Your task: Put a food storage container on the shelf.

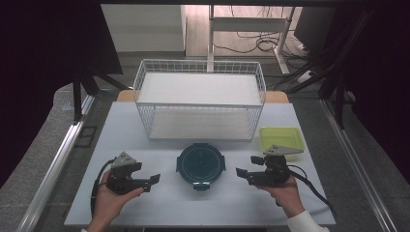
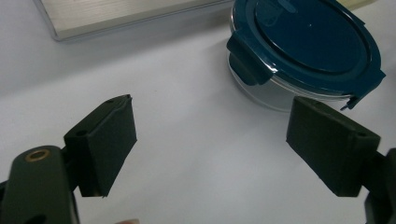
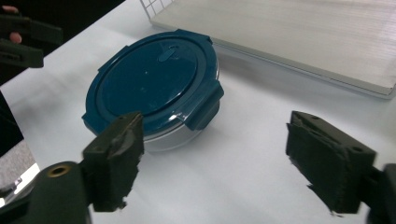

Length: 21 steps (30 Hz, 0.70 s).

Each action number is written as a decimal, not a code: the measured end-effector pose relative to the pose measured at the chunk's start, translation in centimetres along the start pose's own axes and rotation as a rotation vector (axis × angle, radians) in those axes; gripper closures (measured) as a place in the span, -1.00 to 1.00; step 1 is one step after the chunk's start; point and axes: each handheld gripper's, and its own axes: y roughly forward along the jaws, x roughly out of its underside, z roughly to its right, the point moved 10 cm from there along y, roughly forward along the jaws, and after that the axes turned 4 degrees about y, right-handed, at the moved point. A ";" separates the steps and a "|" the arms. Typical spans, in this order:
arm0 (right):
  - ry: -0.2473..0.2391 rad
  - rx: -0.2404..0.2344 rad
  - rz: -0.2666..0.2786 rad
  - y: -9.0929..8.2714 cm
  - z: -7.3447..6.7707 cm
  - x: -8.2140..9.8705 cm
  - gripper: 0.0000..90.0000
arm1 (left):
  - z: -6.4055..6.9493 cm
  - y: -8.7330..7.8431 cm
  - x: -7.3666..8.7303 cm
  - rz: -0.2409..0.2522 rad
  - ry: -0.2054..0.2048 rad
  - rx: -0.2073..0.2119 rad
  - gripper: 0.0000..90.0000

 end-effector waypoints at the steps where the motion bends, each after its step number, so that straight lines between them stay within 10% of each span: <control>1: 0.007 -0.003 0.002 0.1 0.0 0.0 -0.65 | -0.2 -0.1 -0.1 0.007 -0.004 -0.011 -0.66; 12: 0.138 -0.037 0.012 0.7 -0.1 -0.7 -0.64 | 0.3 0.5 -1.3 0.045 -0.022 0.045 -0.63; 21: 0.084 -0.081 -0.062 1.7 -2.0 -0.3 -0.64 | 2.3 0.3 -2.1 0.013 -0.098 0.149 -0.74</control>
